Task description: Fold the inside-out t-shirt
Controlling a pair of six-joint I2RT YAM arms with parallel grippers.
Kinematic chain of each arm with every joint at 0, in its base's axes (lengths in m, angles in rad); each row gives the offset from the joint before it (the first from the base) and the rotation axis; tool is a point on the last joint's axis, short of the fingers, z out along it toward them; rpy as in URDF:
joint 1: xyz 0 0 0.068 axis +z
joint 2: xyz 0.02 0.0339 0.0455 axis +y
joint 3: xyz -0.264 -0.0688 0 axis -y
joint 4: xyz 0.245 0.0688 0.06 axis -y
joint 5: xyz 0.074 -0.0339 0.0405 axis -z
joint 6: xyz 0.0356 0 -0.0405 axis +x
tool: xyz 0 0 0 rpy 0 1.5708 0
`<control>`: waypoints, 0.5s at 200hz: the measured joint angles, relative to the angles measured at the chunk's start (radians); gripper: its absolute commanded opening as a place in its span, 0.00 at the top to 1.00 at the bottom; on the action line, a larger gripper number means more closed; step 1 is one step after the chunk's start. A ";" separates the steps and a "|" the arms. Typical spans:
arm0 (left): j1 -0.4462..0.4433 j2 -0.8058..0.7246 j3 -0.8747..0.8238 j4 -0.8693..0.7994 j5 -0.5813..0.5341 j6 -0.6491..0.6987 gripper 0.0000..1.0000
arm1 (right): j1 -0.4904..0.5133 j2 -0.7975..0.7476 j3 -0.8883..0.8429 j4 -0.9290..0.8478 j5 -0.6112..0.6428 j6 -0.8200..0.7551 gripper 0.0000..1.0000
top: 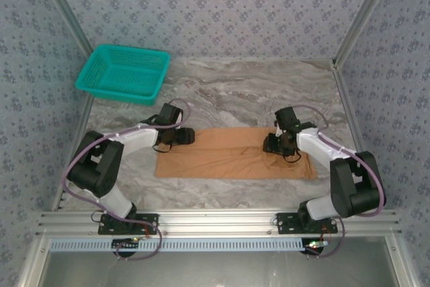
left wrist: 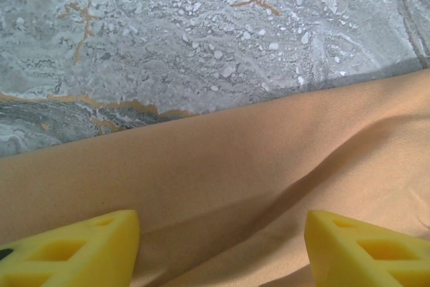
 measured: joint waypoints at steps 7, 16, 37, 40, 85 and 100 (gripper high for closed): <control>0.000 0.006 0.000 0.000 0.000 0.001 0.34 | 0.008 0.000 -0.009 -0.002 -0.004 0.000 0.61; 0.000 0.011 0.003 0.000 -0.001 0.003 0.34 | 0.021 0.000 -0.019 -0.005 -0.010 -0.002 0.63; 0.000 0.019 0.019 -0.004 -0.001 0.008 0.34 | 0.058 -0.010 -0.029 -0.030 -0.028 -0.003 0.66; 0.000 0.020 0.020 -0.004 -0.001 0.008 0.34 | 0.064 -0.014 -0.030 -0.033 -0.029 -0.002 0.66; 0.000 0.021 0.020 -0.011 -0.004 0.010 0.34 | 0.153 -0.087 -0.040 -0.052 -0.100 0.021 0.68; 0.000 0.021 0.020 -0.011 -0.004 0.011 0.34 | 0.179 -0.093 -0.045 -0.060 -0.122 0.025 0.68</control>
